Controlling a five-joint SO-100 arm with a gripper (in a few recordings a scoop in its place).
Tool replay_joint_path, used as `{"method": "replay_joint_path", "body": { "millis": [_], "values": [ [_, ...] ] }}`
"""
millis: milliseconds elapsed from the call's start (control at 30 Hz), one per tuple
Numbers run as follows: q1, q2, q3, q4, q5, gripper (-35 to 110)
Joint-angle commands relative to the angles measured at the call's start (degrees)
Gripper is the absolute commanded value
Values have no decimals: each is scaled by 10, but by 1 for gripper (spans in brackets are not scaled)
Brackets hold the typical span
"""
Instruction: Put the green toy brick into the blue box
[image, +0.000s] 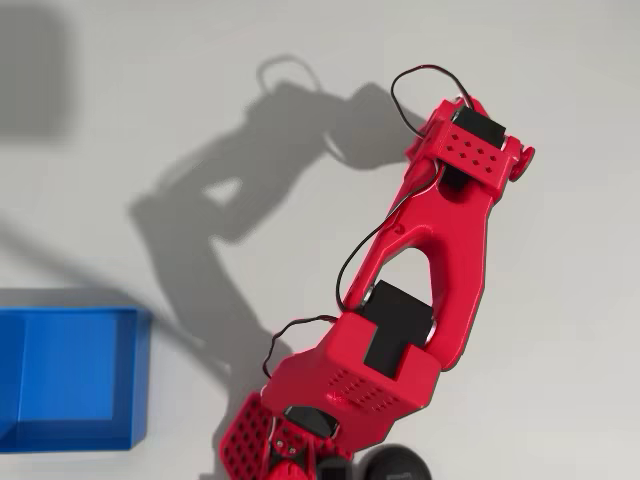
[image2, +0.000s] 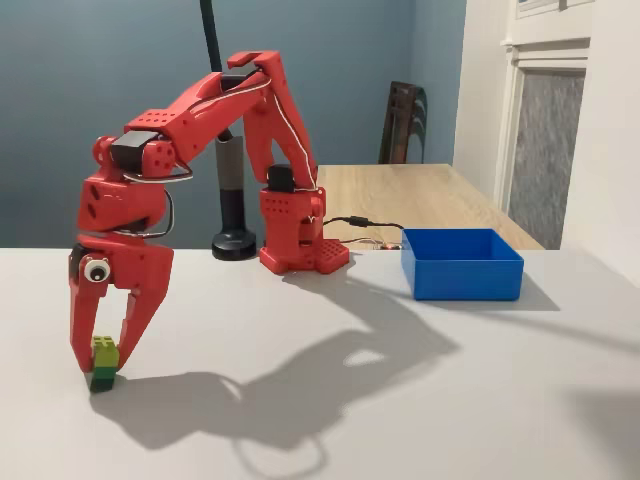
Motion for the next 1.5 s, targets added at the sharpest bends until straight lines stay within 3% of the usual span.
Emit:
{"method": "replay_joint_path", "body": {
  "millis": [0, 200, 567, 967, 1467],
  "values": [
    [2, 29, -22, 4, -11, 0],
    [-24, 44, 24, 24, -32, 0],
    [-157, 247, 133, 42, -74, 0],
    [-393, 417, 224, 56, -143, 0],
    [-693, 433, 167, 154, -155, 0]
  ]
}}
